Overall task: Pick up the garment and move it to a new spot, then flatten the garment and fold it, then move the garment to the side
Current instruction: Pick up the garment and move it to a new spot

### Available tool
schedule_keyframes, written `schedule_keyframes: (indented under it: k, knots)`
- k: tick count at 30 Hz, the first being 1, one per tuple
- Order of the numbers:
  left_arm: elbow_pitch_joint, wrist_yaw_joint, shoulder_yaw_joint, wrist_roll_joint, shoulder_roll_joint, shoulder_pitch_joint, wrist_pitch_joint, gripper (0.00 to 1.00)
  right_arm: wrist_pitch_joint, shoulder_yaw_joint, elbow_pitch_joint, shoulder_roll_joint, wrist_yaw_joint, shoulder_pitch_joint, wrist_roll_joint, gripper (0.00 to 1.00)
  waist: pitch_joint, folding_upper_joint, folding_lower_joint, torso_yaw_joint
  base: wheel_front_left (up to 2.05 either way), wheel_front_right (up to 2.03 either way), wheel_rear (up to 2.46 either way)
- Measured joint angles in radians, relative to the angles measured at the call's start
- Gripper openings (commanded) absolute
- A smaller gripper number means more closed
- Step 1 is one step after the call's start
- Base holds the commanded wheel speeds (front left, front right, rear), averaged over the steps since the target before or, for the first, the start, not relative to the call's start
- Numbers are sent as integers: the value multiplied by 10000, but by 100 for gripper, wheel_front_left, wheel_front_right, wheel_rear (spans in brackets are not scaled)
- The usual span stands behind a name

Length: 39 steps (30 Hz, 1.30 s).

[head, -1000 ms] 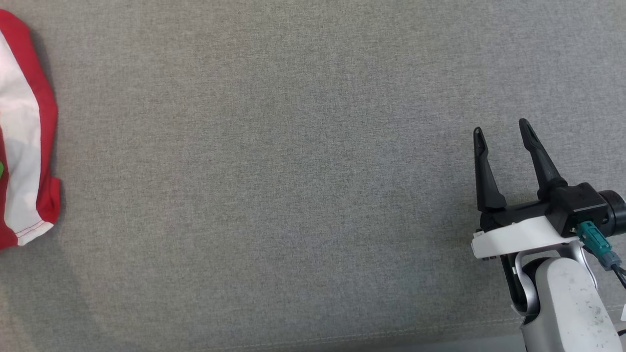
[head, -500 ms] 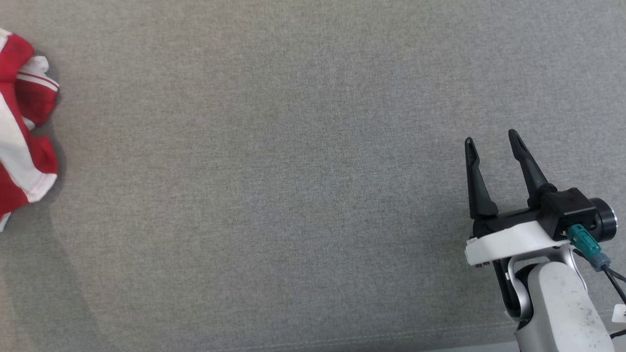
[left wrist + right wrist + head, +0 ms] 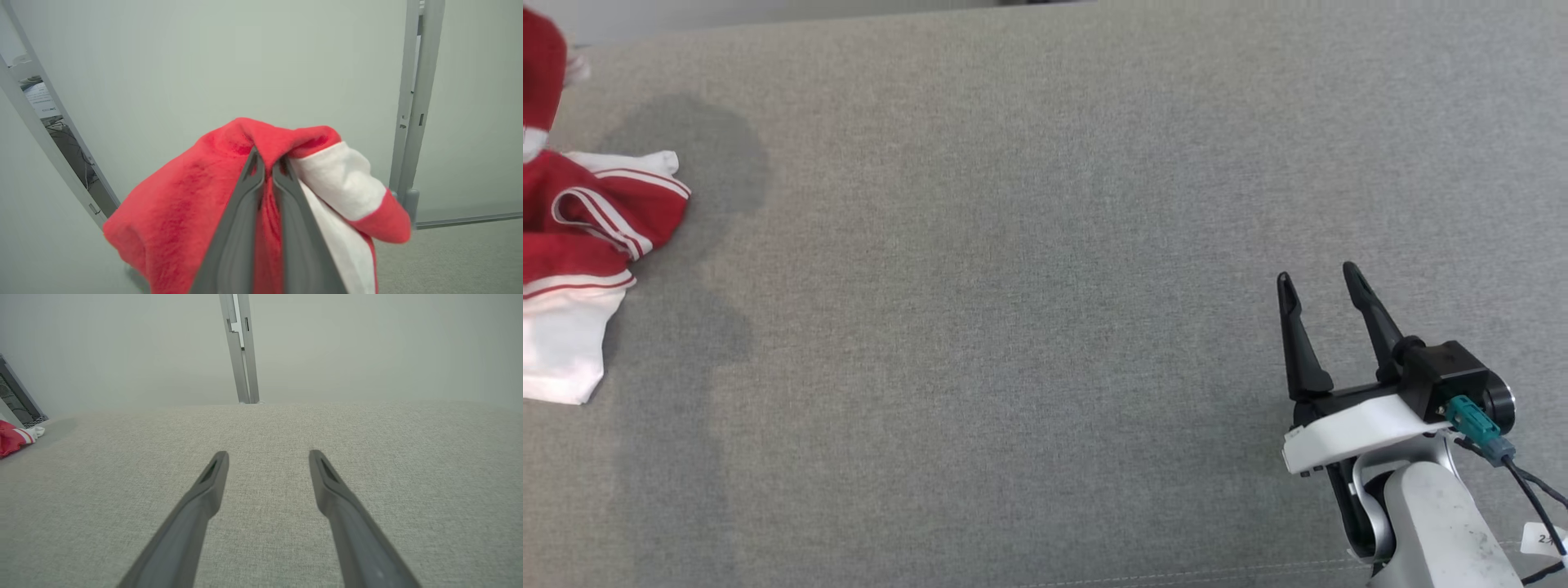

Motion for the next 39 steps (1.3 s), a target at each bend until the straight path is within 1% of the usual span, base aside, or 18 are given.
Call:
schedule_keyframes:
  k: [4,7,13,16,19,25,28,30,33,39]
  knots:
    - [-1342,58,-35,-54,-109,-273,288,0,-40,67,130,0,0,40,230,100,-310,0,0,-199,0,0,0]
    - [-2527,109,-73,-236,-387,-340,675,0,-46,63,59,-2,0,54,408,100,-433,0,0,-477,0,0,0]
    - [-4730,541,-466,-299,-790,-340,1580,0,-52,146,-29,-2,-2,203,723,100,-569,0,0,-1196,0,0,0]
    - [-5478,706,-732,-326,-1049,-262,1941,0,-52,209,-88,-4,-2,210,844,100,-602,0,0,-1586,0,0,0]
    - [-5898,857,-1014,-374,-1354,11,2148,0,-52,309,-128,-4,-2,224,1005,100,-613,0,0,-1974,0,0,0]
    - [-5963,1085,-1440,-706,-1988,1059,2180,0,-52,472,-198,-6,-2,257,1202,100,-591,0,0,-2690,0,0,0]
    - [-5789,1193,-1628,-742,-2176,1664,1956,0,-52,489,-244,-8,0,267,1246,100,-547,0,0,-2989,0,0,0]
    - [-5570,1227,-1662,-968,-2424,2143,1772,0,-52,489,-280,-8,-2,266,1266,100,-494,1,0,-3160,0,0,0]
    - [-5112,1239,-1810,-1152,-2706,2789,1452,0,-52,522,-305,-10,-2,266,1277,100,-372,1,0,-3314,0,0,0]
    - [-3703,1206,-2090,-1258,-3175,3746,784,0,-52,677,-332,-8,-2,260,1346,100,-122,1,0,-3493,0,0,0]
